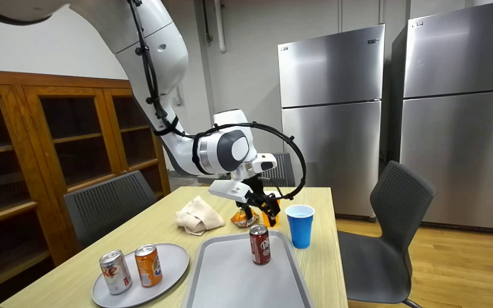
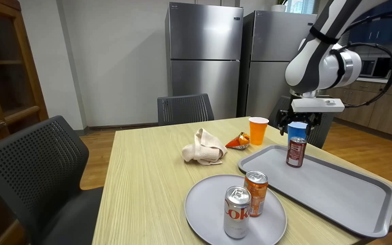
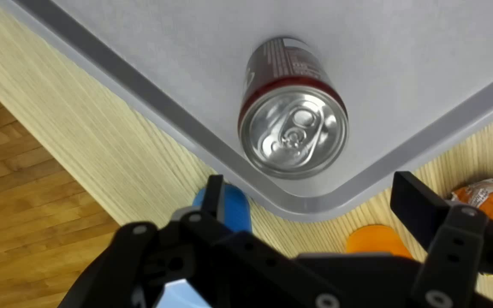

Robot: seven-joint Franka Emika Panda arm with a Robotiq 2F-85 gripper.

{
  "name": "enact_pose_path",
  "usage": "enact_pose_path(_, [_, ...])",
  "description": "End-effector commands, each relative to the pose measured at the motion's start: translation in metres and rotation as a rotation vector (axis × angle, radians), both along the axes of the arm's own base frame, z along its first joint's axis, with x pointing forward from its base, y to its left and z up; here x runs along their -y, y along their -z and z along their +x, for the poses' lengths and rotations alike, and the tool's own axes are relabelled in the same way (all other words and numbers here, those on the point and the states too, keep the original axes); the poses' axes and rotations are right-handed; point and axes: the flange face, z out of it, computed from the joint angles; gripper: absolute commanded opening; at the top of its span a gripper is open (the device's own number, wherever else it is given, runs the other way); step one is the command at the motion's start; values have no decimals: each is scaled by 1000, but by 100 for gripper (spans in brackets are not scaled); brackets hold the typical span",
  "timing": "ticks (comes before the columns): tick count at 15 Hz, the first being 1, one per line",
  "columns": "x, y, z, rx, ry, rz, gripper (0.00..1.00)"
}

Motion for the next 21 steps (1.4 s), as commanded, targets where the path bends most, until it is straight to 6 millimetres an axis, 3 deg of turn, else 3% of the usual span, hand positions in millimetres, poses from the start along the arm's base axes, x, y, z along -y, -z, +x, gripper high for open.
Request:
enact_pose_path(1, [-13, -29, -6, 30, -16, -21, 100])
enact_pose_path(7, [-53, -49, -15, 45, -54, -49, 100])
enact_pose_path(21, [-180, -74, -77, 11, -78, -54, 100])
